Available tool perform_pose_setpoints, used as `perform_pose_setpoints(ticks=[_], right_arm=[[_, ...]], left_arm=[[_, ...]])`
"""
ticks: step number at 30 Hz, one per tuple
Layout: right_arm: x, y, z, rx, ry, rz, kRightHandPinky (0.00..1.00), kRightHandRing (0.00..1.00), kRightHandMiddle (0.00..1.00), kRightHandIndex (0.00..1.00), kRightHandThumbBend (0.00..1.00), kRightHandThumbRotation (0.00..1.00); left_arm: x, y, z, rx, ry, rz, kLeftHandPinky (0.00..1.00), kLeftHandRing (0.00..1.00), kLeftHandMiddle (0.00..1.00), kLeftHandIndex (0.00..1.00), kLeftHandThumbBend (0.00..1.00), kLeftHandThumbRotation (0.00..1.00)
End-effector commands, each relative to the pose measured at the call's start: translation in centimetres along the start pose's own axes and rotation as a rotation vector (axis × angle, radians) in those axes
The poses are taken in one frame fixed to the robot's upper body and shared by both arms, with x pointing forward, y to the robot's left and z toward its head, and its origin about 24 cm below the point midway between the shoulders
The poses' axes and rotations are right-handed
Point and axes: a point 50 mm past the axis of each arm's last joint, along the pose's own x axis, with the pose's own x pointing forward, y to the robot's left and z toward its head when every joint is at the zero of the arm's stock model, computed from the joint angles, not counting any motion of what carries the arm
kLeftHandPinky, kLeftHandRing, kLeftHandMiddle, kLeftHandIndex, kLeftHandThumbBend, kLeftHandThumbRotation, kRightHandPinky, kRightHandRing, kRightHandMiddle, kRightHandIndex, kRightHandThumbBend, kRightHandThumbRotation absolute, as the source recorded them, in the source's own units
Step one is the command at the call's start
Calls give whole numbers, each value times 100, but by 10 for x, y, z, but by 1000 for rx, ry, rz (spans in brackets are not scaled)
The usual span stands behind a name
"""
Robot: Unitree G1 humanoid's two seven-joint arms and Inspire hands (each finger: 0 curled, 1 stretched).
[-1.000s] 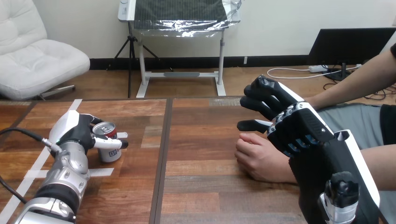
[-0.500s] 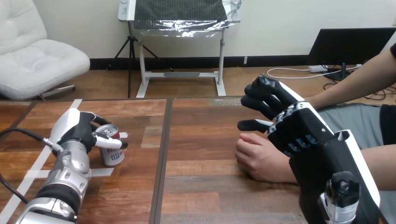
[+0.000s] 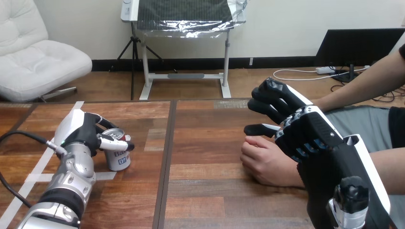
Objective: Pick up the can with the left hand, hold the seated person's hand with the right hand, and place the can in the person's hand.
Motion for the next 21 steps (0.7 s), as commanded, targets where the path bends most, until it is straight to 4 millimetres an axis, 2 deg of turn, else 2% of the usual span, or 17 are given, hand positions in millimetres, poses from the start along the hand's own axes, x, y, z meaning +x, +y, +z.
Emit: perform_pose_setpoints(ticks=[1, 9, 21], right_arm=[[9, 1, 15, -18, -105, 2, 72, 86, 88, 87, 100, 94], [9, 1, 16, -17, -105, 0, 73, 87, 88, 87, 100, 93], [9, 1, 17, -23, -101, -12, 73, 87, 88, 87, 100, 94]], left_arm=[[6, 18, 29, -24, -96, 77, 36, 44, 48, 50, 67, 0], [5, 18, 29, -33, -103, 84, 34, 41, 46, 49, 66, 0], [5, 18, 30, -28, -108, 81, 36, 43, 48, 49, 69, 0]])
